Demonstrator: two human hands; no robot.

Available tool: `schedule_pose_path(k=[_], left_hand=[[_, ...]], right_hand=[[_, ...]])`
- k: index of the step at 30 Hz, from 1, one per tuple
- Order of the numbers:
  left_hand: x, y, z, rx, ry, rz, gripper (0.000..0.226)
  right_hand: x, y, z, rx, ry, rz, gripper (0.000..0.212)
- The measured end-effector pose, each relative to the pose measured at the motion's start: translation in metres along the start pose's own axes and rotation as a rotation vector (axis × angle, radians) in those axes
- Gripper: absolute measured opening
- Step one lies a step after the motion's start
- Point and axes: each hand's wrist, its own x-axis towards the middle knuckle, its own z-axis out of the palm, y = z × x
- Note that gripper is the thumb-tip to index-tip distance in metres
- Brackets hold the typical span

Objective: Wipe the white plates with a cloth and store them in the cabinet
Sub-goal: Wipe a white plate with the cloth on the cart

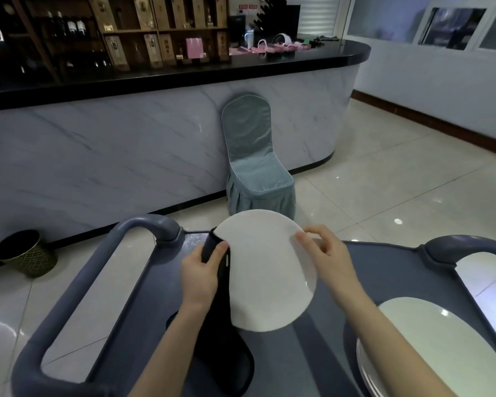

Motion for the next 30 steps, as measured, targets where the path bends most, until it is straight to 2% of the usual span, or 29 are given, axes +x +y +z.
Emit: schedule_pose_path(k=[1, 3, 5, 8, 12, 14, 17, 21, 23, 25, 28, 30], left_hand=[[0.003, 0.007, -0.001, 0.064, -0.083, 0.088, 0.019], [0.007, 0.022, 0.003, 0.223, -0.232, 0.269, 0.024], [0.01, 0.03, 0.007, 0.327, -0.303, 0.369, 0.029], [0.008, 0.028, 0.006, 0.26, -0.291, 0.353, 0.025], [-0.003, 0.013, 0.004, -0.033, -0.154, 0.1, 0.016], [-0.003, 0.011, 0.004, -0.055, -0.153, 0.015, 0.015], [0.006, 0.019, 0.0, 0.052, -0.246, 0.106, 0.014], [0.013, 0.036, 0.005, 0.32, -0.495, 0.351, 0.009], [0.012, 0.037, 0.008, 0.334, -0.543, 0.368, 0.007], [0.009, 0.029, 0.006, 0.241, -0.438, 0.302, 0.008], [-0.004, 0.005, 0.005, -0.002, -0.144, 0.041, 0.022], [-0.012, -0.007, 0.007, -0.075, -0.053, -0.115, 0.031]], right_hand=[[0.006, -0.006, -0.002, -0.093, -0.086, -0.052, 0.006], [0.013, -0.013, 0.004, -0.286, -0.239, -0.164, 0.016], [0.015, -0.014, 0.01, -0.354, -0.275, -0.212, 0.03], [0.014, -0.011, 0.009, -0.256, -0.178, -0.219, 0.037], [0.006, 0.0, 0.008, 0.002, 0.073, -0.055, 0.042], [0.0, 0.007, 0.011, 0.008, 0.11, 0.006, 0.039], [0.0, 0.009, 0.009, -0.061, 0.039, -0.039, 0.037], [0.007, -0.003, 0.012, -0.282, -0.201, -0.203, 0.043], [0.008, -0.006, 0.013, -0.317, -0.24, -0.24, 0.04], [0.01, -0.004, 0.009, -0.267, -0.15, -0.214, 0.039], [0.009, 0.003, 0.009, -0.026, 0.135, -0.027, 0.046], [0.005, 0.009, 0.013, 0.057, 0.215, 0.036, 0.044]])
